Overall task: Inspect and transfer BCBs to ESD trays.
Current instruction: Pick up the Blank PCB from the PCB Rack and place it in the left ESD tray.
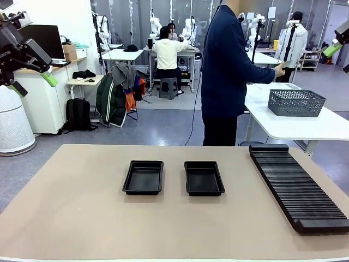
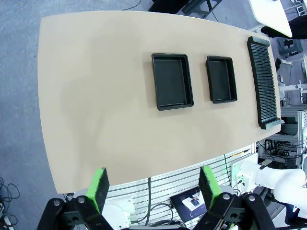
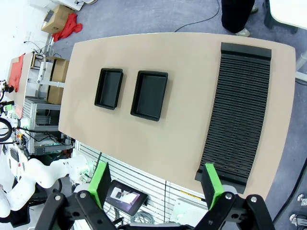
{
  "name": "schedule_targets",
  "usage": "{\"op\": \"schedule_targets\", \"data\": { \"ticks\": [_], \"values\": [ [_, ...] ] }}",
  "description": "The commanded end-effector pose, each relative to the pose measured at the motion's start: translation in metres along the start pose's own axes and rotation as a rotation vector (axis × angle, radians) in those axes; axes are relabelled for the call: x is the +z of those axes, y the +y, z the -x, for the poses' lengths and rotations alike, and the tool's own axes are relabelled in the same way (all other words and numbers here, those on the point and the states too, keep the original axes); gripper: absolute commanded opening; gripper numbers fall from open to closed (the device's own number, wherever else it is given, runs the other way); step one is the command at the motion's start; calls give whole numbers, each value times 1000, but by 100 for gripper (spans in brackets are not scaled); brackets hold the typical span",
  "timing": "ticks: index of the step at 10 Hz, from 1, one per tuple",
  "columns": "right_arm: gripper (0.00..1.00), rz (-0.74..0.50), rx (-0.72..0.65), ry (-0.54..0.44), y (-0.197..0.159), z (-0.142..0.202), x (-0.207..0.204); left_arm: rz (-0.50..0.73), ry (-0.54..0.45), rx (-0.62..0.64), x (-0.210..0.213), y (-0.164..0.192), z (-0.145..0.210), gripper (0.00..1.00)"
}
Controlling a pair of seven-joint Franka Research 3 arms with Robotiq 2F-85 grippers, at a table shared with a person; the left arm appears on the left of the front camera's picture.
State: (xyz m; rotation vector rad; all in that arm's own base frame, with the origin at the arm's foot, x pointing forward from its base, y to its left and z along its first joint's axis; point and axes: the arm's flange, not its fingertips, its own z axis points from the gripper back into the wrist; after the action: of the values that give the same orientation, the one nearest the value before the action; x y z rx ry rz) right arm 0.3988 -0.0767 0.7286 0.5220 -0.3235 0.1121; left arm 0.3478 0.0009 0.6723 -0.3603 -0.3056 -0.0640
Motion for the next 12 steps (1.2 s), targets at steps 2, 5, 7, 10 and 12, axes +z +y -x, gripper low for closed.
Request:
{"op": "schedule_targets", "data": {
  "ticks": [2,5,7,10,12],
  "values": [
    [100,0,4,4,1,3,-1,-1,0,-2,0,-1,0,100],
    [100,0,4,4,1,3,-1,-1,0,-2,0,-1,0,100],
    [100,0,4,4,1,3,-1,-1,0,-2,0,-1,0,100],
    [100,0,4,4,1,3,-1,-1,0,-2,0,-1,0,100],
    [100,0,4,4,1,3,-1,-1,0,-2,0,-1,0,100]
  ]
}}
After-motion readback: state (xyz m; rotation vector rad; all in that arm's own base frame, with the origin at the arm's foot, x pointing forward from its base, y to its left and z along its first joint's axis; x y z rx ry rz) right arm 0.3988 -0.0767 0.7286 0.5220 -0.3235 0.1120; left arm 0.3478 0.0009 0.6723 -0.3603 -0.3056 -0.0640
